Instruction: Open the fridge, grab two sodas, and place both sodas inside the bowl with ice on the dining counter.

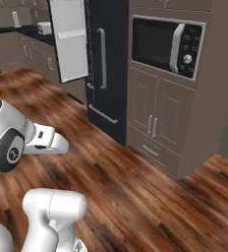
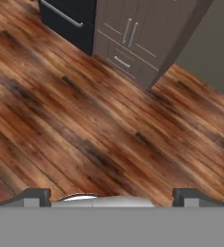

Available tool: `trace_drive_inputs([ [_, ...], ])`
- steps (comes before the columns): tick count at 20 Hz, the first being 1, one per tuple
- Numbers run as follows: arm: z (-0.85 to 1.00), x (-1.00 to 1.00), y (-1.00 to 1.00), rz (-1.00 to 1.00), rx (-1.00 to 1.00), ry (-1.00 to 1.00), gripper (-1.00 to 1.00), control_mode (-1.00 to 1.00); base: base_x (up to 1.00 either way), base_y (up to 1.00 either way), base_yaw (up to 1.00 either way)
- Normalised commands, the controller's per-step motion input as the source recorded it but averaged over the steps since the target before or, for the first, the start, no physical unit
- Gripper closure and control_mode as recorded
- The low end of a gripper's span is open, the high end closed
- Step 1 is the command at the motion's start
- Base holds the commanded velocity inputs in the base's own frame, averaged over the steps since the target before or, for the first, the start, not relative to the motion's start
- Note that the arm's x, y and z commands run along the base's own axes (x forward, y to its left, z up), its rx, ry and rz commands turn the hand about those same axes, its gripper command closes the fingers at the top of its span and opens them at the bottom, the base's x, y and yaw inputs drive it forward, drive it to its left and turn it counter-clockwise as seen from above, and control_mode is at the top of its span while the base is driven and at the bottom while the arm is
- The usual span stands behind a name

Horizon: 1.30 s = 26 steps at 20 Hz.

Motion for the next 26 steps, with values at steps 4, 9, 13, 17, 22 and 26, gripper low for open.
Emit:
trace_drive_inputs([
  [4, 0.00, 0.00, 0.00, 0.00, 0.00, 0.00, -1.00, 1.00, 1.00, -0.07, 0.40],
  [9, 0.00, 0.00, 0.00, 0.00, 0.00, 0.00, -1.00, 1.00, 1.00, -0.03, 0.40],
  [13, 0.00, 0.00, 0.00, 0.00, 0.00, 0.00, -1.00, 1.00, 1.00, 0.00, 0.39],
  [17, 0.00, 0.00, 0.00, 0.00, 0.00, 0.00, -1.00, 1.00, 1.00, 0.00, 0.34],
  [22, 0.00, 0.00, 0.00, 0.00, 0.00, 0.00, -1.00, 1.00, 1.00, 0.00, 0.19],
  [26, 0.00, 0.00, 0.00, 0.00, 0.00, 0.00, -1.00, 1.00, 1.00, 0.01, 0.01],
])
